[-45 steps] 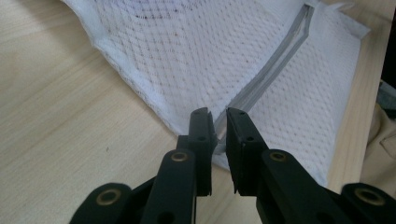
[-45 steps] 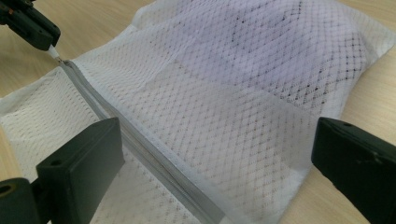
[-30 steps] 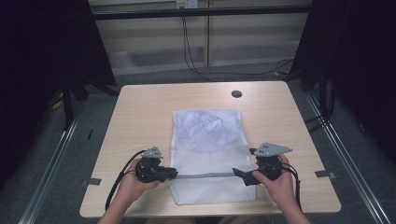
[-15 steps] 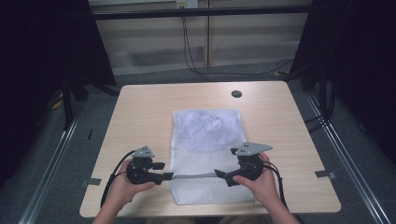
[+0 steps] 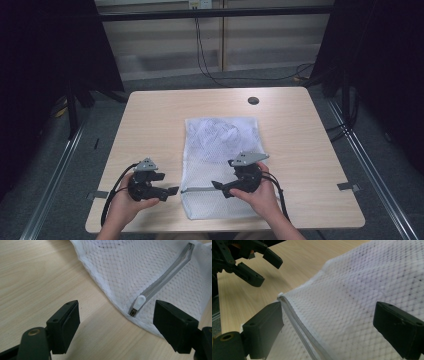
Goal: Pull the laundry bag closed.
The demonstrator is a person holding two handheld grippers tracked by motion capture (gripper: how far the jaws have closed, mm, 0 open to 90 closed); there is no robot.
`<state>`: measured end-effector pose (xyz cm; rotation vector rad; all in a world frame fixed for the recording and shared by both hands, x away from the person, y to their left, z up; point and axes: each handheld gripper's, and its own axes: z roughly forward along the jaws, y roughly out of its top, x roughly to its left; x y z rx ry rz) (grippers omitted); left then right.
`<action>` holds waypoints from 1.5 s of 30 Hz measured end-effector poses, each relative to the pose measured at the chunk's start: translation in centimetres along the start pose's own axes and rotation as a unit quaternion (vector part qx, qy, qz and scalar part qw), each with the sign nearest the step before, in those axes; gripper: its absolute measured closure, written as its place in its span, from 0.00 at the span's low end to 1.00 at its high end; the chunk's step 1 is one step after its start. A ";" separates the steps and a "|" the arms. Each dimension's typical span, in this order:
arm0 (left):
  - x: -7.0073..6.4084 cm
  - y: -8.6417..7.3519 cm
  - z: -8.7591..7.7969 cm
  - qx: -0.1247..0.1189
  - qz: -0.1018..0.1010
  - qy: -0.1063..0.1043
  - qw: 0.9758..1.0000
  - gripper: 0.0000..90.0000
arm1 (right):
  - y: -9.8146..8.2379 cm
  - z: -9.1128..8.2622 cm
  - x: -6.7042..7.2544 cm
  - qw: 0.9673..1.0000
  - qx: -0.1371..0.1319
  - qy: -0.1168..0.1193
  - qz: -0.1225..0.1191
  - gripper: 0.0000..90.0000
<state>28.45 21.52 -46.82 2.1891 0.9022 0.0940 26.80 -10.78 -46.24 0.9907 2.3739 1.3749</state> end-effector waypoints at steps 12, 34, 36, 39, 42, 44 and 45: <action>0.6 -0.2 -0.8 -0.017 -0.014 0.011 1.000 0.19 | 1.1 2.8 1.7 1.000 0.010 0.022 -0.007 0.14; 1.0 -1.1 -1.4 -0.013 -0.030 0.018 0.999 0.17 | 1.8 6.5 4.0 0.997 0.021 0.078 -0.008 0.42; 1.0 -1.1 -1.4 -0.013 -0.030 0.017 0.999 0.16 | 1.8 6.7 4.1 0.997 0.021 0.080 -0.008 0.45; 1.0 -1.1 -1.4 -0.012 -0.029 0.015 0.999 0.16 | 1.8 7.1 4.5 0.996 0.022 0.084 -0.006 0.53; 1.0 -1.1 -1.4 -0.012 -0.029 0.016 0.999 0.16 | 1.7 7.3 4.7 0.996 0.026 0.082 -0.005 0.54; 1.1 -1.1 -1.3 -0.012 -0.029 0.016 0.999 0.16 | 1.6 7.5 4.8 0.996 0.028 0.083 -0.009 0.57; 1.1 -1.1 -1.4 -0.009 -0.027 0.016 0.999 0.16 | 1.6 7.6 4.8 0.996 0.031 0.085 -0.010 0.58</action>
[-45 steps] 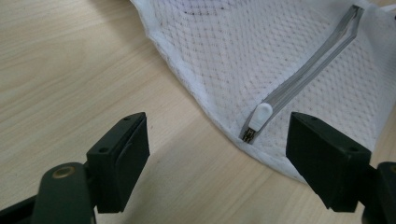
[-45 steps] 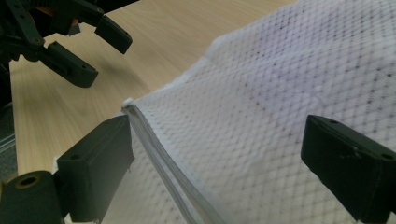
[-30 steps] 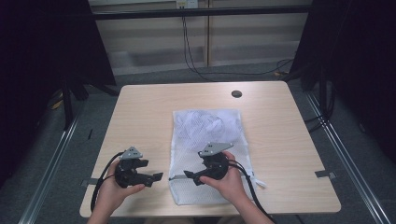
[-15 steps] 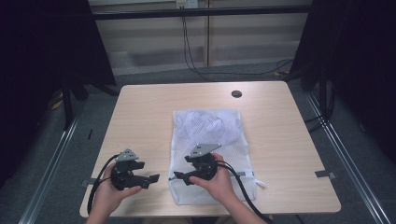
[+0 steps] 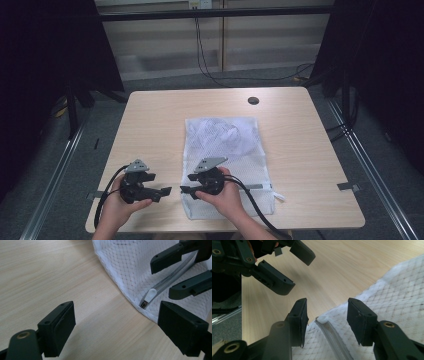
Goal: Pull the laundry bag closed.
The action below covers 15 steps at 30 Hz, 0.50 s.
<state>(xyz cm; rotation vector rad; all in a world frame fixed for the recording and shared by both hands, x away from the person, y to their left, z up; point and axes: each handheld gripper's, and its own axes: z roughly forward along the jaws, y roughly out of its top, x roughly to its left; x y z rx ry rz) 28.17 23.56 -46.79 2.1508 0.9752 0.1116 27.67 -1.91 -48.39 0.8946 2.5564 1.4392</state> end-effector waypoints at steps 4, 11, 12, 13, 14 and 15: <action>0.1 -0.1 0.1 0.001 -0.001 0.001 1.000 0.16 | -0.2 0.4 0.1 1.000 0.007 -0.001 -0.002 0.62; 0.1 -0.1 0.2 0.006 0.002 -0.001 1.000 0.16 | -0.3 1.1 0.1 1.000 0.017 0.003 -0.009 0.68; 0.1 -0.1 0.3 0.006 0.000 -0.002 1.000 0.16 | -0.4 1.1 0.1 1.000 0.020 0.005 -0.008 0.69; 0.1 -0.1 0.3 0.006 0.001 -0.001 1.000 0.16 | -0.4 1.2 0.2 1.000 0.021 0.007 -0.006 0.69; 0.1 -0.1 0.3 0.006 -0.001 -0.002 1.000 0.16 | -0.4 1.3 0.2 1.000 0.023 0.005 -0.006 0.70; 0.1 -0.1 0.3 0.006 -0.004 -0.004 1.000 0.16 | -0.4 1.4 0.3 1.000 0.026 0.005 -0.003 0.71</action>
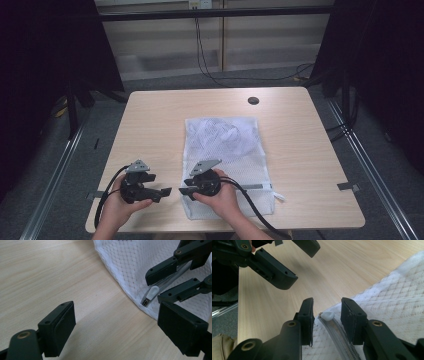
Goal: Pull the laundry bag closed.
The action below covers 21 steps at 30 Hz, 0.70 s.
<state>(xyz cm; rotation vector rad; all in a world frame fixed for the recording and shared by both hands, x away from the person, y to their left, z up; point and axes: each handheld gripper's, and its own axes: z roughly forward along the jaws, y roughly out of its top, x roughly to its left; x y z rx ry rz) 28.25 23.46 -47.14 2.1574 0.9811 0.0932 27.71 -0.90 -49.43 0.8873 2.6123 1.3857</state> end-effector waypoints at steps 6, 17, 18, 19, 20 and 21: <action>0.0 0.0 0.0 0.001 0.003 0.002 1.000 0.17 | -0.1 0.5 0.1 1.000 0.008 0.006 0.004 0.75; 0.2 0.0 0.0 0.005 0.005 0.007 1.000 0.16 | -0.2 0.9 0.1 1.000 0.015 0.009 0.022 0.81; 0.2 0.0 0.0 0.006 0.006 0.007 1.000 0.17 | -0.2 0.9 0.1 1.000 0.017 0.009 0.023 0.81; 0.2 0.0 0.0 0.007 0.007 0.007 1.000 0.16 | -0.2 1.1 0.1 1.000 0.018 0.010 0.024 0.80; 0.2 0.0 0.0 0.007 0.007 0.007 1.000 0.17 | -0.2 1.1 0.1 1.000 0.018 0.010 0.024 0.80; 0.2 0.0 0.0 0.008 0.007 0.007 1.000 0.17 | -0.3 1.2 0.2 1.000 0.019 0.008 0.021 0.81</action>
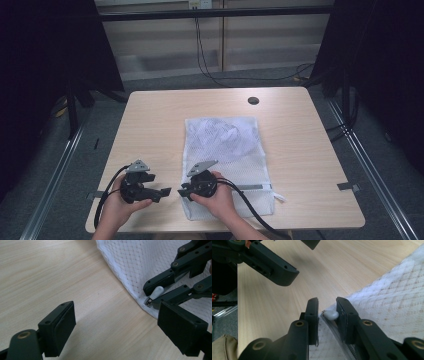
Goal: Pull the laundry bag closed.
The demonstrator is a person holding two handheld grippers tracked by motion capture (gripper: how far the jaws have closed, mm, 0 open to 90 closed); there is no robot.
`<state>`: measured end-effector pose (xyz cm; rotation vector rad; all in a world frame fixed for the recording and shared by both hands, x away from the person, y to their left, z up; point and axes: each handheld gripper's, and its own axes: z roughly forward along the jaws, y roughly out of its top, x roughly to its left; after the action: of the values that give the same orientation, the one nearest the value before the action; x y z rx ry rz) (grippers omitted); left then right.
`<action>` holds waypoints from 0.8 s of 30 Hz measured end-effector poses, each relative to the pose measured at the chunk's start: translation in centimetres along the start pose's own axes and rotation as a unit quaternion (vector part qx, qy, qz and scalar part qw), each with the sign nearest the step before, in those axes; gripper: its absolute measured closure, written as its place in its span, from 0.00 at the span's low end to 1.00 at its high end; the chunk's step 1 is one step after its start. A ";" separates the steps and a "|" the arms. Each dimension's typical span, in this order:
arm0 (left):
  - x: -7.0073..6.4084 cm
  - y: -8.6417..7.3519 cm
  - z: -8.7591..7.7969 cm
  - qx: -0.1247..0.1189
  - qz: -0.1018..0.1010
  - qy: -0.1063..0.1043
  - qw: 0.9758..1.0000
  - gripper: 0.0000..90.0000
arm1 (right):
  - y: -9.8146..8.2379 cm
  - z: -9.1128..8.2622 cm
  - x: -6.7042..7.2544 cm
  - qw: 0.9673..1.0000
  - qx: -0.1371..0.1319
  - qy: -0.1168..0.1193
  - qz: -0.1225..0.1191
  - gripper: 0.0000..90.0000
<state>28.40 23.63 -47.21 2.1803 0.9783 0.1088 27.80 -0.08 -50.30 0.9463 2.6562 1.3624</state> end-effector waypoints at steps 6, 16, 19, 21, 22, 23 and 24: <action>-0.1 0.0 0.2 -0.004 -0.004 -0.003 1.000 0.17 | 0.0 -0.1 -0.1 1.000 0.000 -0.002 0.002 0.91; -0.6 0.2 0.6 -0.008 -0.010 -0.029 1.000 0.16 | 0.6 -1.5 -0.3 0.999 -0.031 0.003 0.023 0.91; -0.7 0.2 0.7 -0.002 -0.009 -0.035 0.999 0.16 | 0.7 -1.8 -0.5 0.999 -0.038 0.002 0.025 0.91; -0.8 0.2 0.9 -0.002 -0.012 -0.041 0.999 0.16 | 0.7 -1.9 -0.5 0.999 -0.043 0.002 0.029 0.91; -0.9 0.2 1.0 -0.003 -0.012 -0.044 0.999 0.16 | 0.7 -2.0 -0.5 0.999 -0.045 0.004 0.027 0.91; -0.9 0.2 1.0 -0.005 -0.015 -0.050 0.999 0.16 | 0.8 -2.1 -0.5 0.998 -0.047 0.002 0.029 0.91; -1.0 0.2 1.1 -0.009 -0.018 -0.057 0.998 0.15 | 0.8 -2.2 -0.5 0.998 -0.050 0.003 0.031 0.91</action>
<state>28.23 22.23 -47.67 2.1270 0.9467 -0.0242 28.05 -1.55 -48.47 1.0210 2.5556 1.4986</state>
